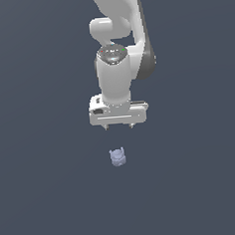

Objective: Pick up the object and move it to a goal position.

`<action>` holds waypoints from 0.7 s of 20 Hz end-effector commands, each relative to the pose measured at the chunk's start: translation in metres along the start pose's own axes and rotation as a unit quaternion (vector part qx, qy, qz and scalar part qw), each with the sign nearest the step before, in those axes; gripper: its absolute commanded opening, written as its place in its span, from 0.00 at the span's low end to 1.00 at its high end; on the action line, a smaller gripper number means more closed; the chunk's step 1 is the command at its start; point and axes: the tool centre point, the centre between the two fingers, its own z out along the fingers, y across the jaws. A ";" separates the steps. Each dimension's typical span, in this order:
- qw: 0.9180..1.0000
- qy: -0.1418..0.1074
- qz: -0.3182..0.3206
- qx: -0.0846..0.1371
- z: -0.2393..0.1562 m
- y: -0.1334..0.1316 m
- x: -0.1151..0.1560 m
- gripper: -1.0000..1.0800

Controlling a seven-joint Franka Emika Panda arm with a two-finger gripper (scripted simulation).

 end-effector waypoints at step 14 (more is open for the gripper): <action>1.000 0.000 0.013 0.004 0.000 -0.001 -0.003 0.96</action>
